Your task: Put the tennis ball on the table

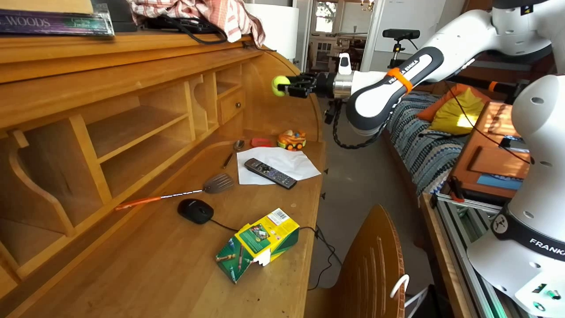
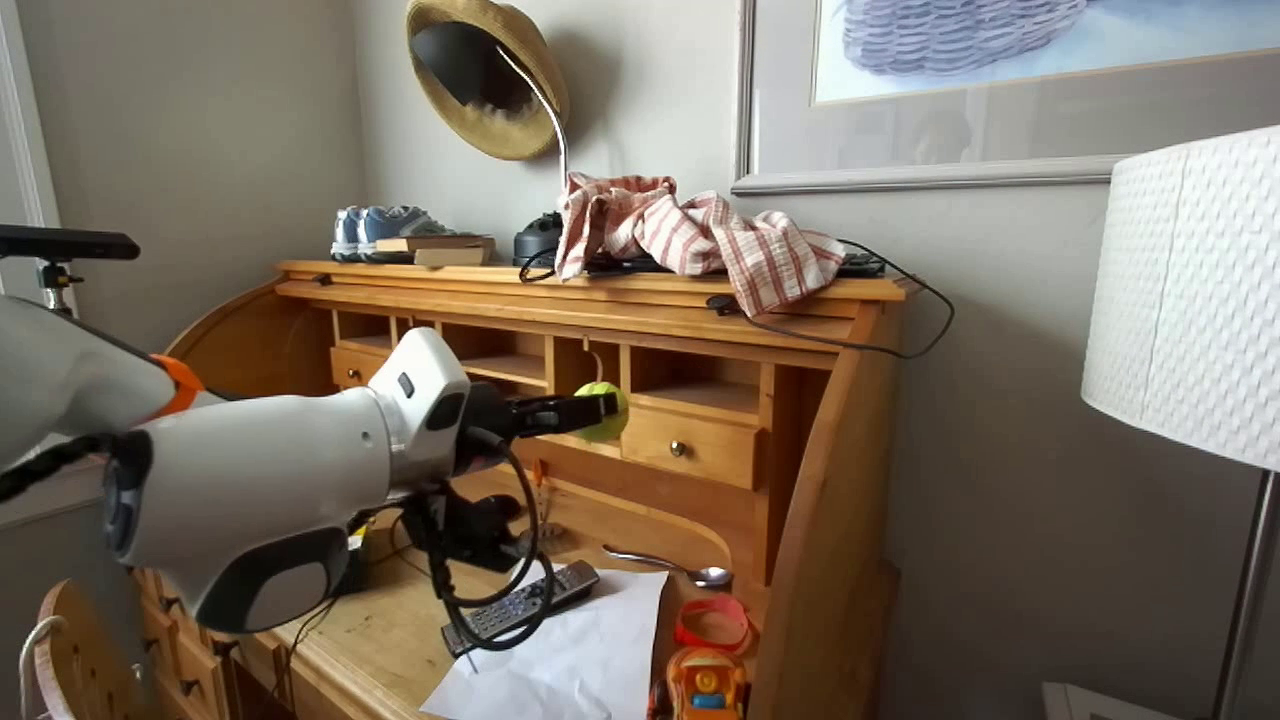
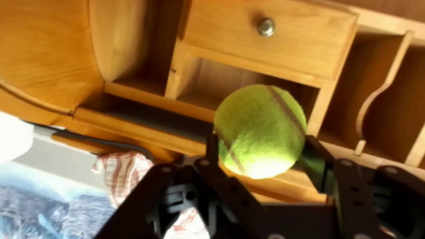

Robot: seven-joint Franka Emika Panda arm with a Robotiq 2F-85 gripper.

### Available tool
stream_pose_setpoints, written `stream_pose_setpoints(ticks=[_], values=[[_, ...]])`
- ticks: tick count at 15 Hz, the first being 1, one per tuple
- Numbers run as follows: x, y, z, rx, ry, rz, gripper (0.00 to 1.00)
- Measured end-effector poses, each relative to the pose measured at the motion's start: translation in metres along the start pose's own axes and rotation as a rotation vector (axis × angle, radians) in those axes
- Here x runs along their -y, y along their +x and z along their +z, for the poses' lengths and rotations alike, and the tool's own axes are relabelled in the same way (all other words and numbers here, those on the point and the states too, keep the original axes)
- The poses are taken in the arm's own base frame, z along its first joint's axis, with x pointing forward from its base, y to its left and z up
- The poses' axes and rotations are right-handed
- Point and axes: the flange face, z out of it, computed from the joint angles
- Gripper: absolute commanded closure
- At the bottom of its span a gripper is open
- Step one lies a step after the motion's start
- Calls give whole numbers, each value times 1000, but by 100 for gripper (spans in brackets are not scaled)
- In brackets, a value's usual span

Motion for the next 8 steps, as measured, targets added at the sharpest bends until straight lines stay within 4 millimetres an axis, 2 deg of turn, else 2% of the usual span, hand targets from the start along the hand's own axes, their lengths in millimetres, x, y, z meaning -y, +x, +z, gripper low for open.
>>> stream_pose_setpoints(ticks=[2,5,6,8], values=[[22,-3,-3,64,94,4,62],[62,-3,4,149,256,14,62],[73,1,8,178,311,25,37],[78,6,11,176,325,25,37]])
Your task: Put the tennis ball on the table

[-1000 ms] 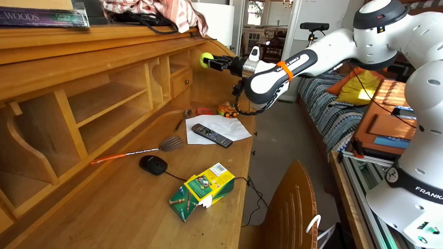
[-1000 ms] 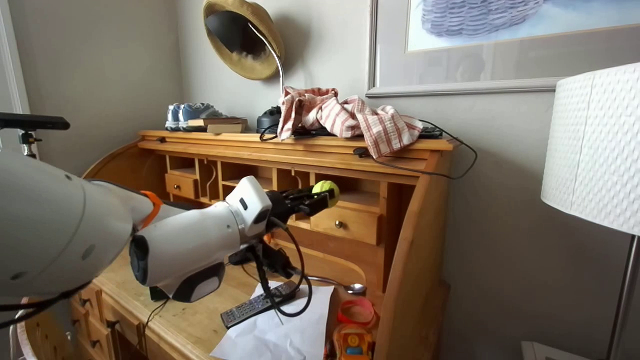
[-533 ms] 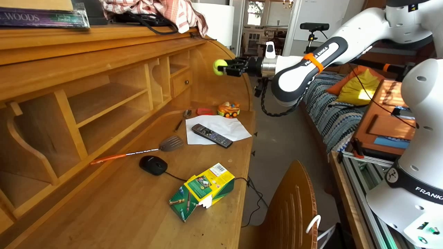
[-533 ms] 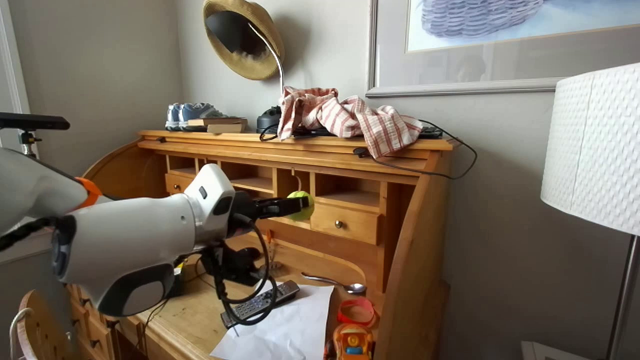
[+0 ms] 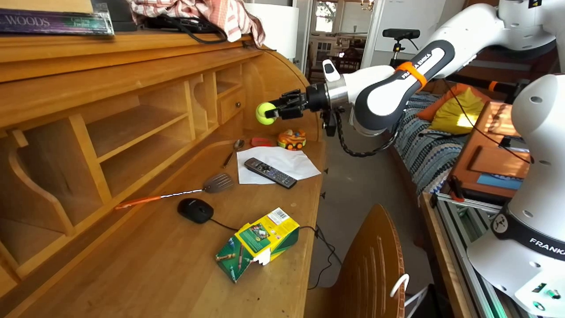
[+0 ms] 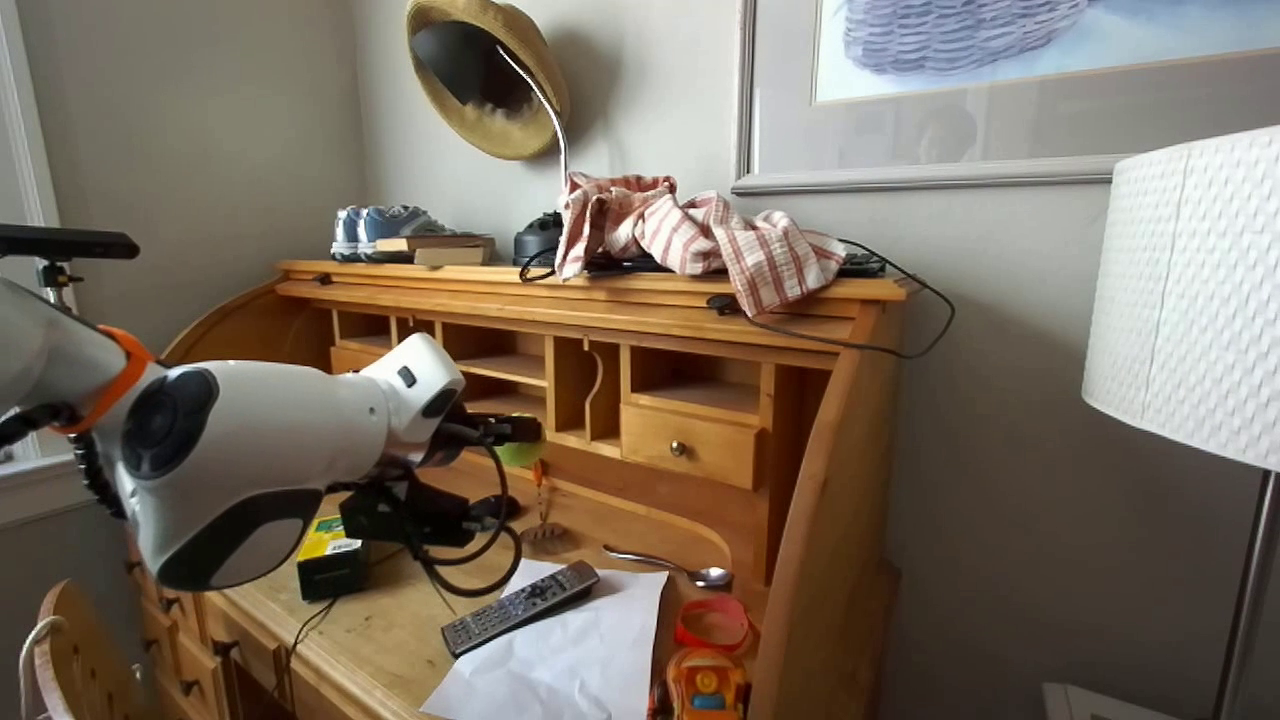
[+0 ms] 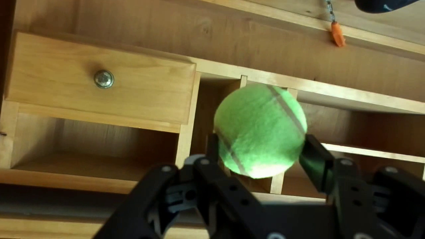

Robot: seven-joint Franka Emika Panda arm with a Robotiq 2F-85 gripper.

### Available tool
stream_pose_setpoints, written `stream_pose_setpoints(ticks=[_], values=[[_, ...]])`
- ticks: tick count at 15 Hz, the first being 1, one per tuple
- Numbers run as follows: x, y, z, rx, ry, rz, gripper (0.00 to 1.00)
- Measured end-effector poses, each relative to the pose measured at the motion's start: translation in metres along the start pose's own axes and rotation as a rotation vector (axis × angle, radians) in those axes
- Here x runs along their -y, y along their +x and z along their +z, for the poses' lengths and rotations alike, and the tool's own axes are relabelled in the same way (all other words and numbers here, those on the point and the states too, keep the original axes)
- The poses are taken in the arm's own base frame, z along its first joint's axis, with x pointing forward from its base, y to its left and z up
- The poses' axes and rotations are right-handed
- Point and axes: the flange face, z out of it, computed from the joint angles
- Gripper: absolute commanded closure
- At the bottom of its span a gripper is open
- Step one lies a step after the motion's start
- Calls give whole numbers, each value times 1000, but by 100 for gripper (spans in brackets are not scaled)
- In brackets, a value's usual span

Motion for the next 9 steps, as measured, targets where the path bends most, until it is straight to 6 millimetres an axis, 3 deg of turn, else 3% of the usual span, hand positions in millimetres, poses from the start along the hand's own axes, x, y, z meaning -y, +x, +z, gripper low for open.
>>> stream_pose_setpoints(ticks=[3,4,7,9], values=[[-3,-2,-2,3,-7,2,37],[-3,-2,-2,3,-8,2,62],[0,-1,-1,1,1,3,62],[15,-1,8,24,61,6,62]])
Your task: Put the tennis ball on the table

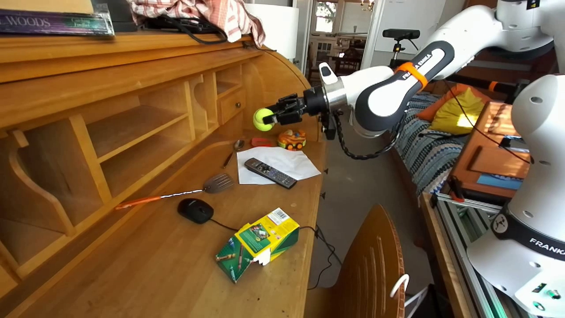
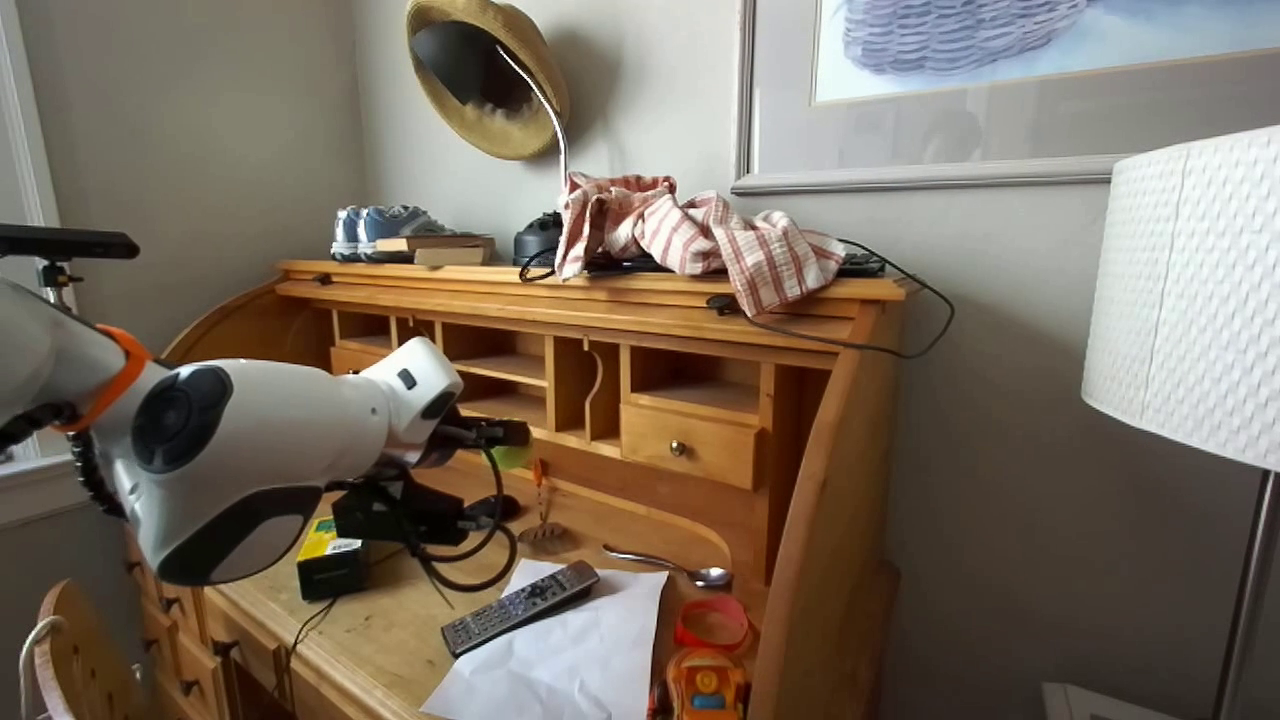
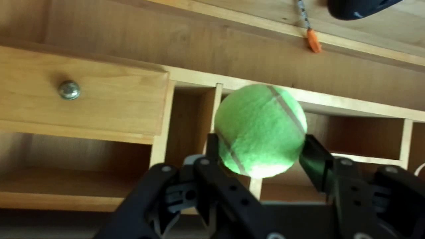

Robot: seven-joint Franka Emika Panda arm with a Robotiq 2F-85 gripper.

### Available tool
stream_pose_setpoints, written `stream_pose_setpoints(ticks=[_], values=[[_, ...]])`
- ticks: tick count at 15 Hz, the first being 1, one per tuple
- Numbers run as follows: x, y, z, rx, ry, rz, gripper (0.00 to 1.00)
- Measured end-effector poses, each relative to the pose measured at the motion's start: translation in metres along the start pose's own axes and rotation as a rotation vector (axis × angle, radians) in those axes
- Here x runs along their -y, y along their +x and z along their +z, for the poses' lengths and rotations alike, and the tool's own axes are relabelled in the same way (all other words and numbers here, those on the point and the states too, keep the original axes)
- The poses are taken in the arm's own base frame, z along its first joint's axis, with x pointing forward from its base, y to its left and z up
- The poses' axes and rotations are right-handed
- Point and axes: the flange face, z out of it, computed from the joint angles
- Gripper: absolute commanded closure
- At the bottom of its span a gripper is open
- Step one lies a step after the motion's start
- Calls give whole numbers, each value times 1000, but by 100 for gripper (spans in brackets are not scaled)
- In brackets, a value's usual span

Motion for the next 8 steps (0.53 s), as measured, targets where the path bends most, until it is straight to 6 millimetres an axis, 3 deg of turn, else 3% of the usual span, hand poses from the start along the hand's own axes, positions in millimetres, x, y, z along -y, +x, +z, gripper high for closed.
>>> stream_pose_setpoints(ticks=[5,8], values=[[62,2,42,85,221,-13,62],[86,24,61,54,276,-45,62]])
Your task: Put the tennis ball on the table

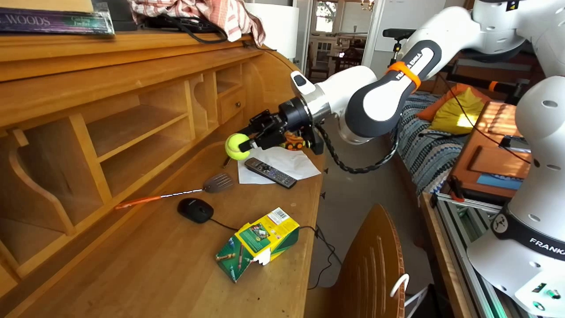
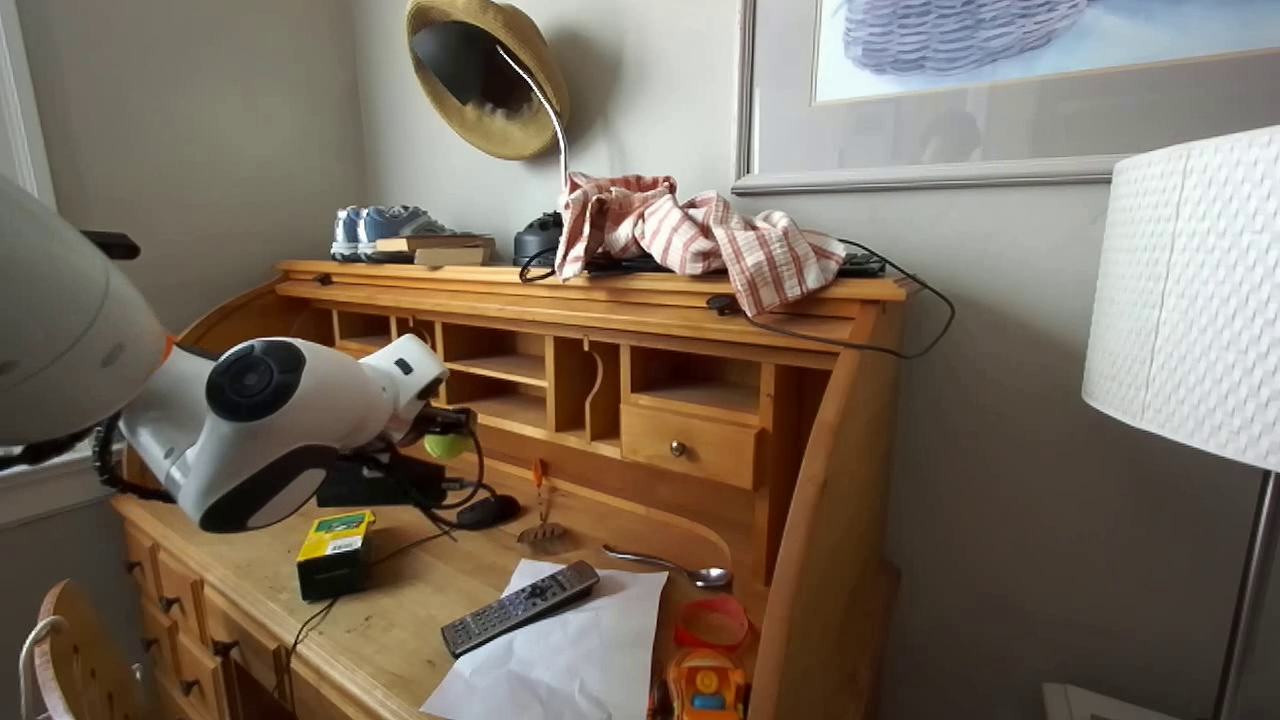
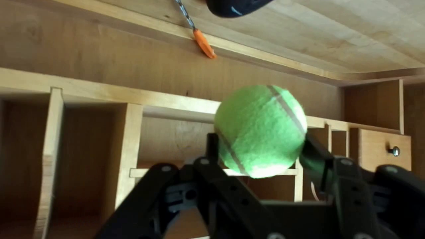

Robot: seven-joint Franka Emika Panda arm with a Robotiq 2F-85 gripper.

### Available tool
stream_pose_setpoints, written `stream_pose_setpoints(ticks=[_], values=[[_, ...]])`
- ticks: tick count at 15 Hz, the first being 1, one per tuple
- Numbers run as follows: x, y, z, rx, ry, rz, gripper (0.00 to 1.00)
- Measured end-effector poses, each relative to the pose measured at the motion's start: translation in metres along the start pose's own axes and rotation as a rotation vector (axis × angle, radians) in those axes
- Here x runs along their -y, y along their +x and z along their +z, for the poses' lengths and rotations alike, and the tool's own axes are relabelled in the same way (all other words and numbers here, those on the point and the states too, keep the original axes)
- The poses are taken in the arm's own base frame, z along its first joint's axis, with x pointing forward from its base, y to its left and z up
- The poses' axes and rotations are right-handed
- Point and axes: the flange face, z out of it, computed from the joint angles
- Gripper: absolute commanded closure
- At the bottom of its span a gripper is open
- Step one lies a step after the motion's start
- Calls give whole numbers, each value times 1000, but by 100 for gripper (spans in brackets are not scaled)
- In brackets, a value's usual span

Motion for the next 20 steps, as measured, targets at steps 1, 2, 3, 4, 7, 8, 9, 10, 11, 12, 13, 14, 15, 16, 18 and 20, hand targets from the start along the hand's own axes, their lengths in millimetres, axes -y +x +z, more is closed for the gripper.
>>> stream_pose_setpoints(ticks=[1,2,3,4,7,8,9,10,11,12,13,14,15,16,18,20], values=[[3,10,6,-12,9,-14,12],[3,18,12,-21,13,-23,11],[3,24,17,-27,15,-28,5],[3,29,20,-32,15,-31,0],[-3,39,25,-44,6,-41,0],[-5,41,25,-47,2,-43,0],[-7,42,25,-49,-3,-44,0],[-8,43,24,-50,-5,-45,0],[-9,43,24,-50,-8,-45,0],[-10,43,24,-51,-10,-45,0],[-11,43,23,-51,-11,-44,0],[-12,43,22,-53,-13,-43,0],[-12,44,21,-54,-12,-33,0],[-10,44,19,-46,-3,-22,0],[-10,43,16,-34,8,-9,0],[-10,42,13,-31,8,-5,0]])
